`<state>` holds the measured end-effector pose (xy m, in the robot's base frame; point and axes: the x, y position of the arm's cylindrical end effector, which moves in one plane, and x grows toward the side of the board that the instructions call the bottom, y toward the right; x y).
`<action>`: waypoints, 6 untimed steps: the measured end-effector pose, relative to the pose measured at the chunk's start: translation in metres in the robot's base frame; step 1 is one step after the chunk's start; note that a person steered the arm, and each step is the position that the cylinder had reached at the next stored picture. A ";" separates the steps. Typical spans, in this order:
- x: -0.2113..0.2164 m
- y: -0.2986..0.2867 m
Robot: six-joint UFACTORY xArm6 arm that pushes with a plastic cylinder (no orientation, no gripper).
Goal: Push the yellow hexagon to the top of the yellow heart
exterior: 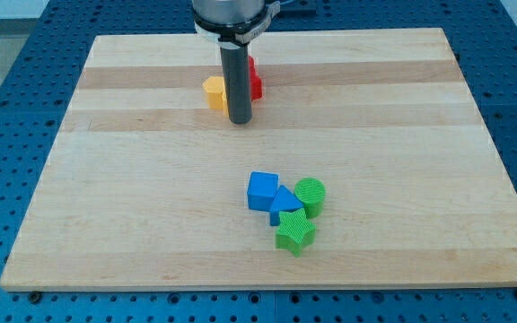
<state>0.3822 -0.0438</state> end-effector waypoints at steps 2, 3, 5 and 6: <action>-0.002 -0.027; -0.007 -0.060; -0.035 -0.081; -0.056 -0.066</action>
